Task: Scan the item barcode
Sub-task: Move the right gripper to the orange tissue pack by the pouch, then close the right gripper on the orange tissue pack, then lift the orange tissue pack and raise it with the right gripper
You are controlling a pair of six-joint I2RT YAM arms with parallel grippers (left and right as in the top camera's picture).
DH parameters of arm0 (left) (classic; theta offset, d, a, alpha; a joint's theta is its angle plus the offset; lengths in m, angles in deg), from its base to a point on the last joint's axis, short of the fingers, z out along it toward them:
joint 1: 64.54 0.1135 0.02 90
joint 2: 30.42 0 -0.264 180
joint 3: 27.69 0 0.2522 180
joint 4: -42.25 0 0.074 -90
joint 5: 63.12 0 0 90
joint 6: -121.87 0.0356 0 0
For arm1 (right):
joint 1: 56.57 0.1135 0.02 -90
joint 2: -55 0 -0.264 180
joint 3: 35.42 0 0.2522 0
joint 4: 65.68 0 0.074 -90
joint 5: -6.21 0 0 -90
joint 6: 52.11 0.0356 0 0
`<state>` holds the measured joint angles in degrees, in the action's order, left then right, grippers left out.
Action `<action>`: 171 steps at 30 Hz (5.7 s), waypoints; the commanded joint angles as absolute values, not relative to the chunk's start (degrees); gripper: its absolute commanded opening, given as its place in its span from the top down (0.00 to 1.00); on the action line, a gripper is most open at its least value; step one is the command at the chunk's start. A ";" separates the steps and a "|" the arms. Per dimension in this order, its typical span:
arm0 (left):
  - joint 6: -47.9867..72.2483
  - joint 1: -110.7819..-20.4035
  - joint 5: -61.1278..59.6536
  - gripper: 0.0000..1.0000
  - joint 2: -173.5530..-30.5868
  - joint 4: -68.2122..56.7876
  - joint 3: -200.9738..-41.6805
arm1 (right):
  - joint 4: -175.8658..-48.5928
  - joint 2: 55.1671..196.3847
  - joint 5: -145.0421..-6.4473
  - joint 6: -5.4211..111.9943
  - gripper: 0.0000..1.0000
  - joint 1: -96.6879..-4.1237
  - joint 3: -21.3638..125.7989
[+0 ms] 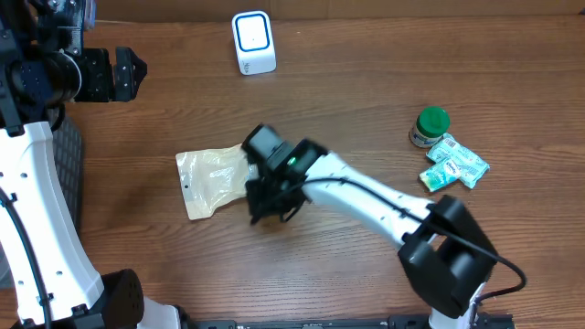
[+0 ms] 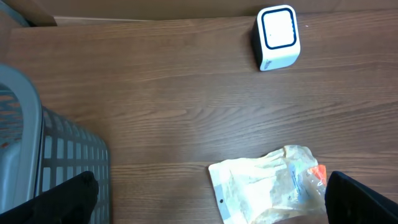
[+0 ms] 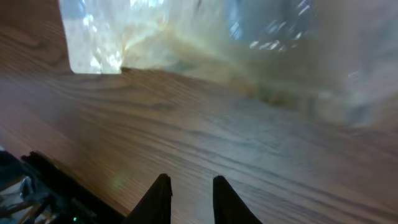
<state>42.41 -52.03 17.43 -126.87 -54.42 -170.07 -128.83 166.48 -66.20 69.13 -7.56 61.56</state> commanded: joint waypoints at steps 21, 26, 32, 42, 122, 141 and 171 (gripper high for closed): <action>43.24 -51.79 16.77 0.01 -126.69 -54.33 -170.09 | -97.71 171.77 -78.16 70.82 0.79 -10.59 59.35; 43.24 -51.81 16.77 0.00 -126.69 -54.33 -170.09 | -99.48 171.62 -78.14 70.42 0.78 -12.78 59.48; 43.22 -51.81 16.77 0.00 -126.69 -54.33 -170.09 | -110.93 168.19 -74.31 70.82 0.72 -18.07 62.04; 43.24 -51.86 16.77 0.01 -126.69 -54.33 -170.09 | -118.45 167.86 -66.99 73.29 0.79 -18.79 60.99; 43.24 -51.81 16.77 0.01 -126.69 -54.31 -170.09 | -115.54 172.41 -64.17 72.15 0.65 -30.29 58.48; 43.24 -51.81 16.77 0.00 -126.69 -54.33 -170.09 | -114.21 176.65 -62.27 75.86 0.96 -30.29 58.39; 43.24 -51.81 16.77 0.00 -126.69 -54.33 -170.09 | -115.69 164.04 1.31 55.49 0.96 -46.00 59.46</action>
<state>42.41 -52.03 17.43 -126.87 -54.40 -170.07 -117.92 165.13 -14.43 56.24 -45.76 59.05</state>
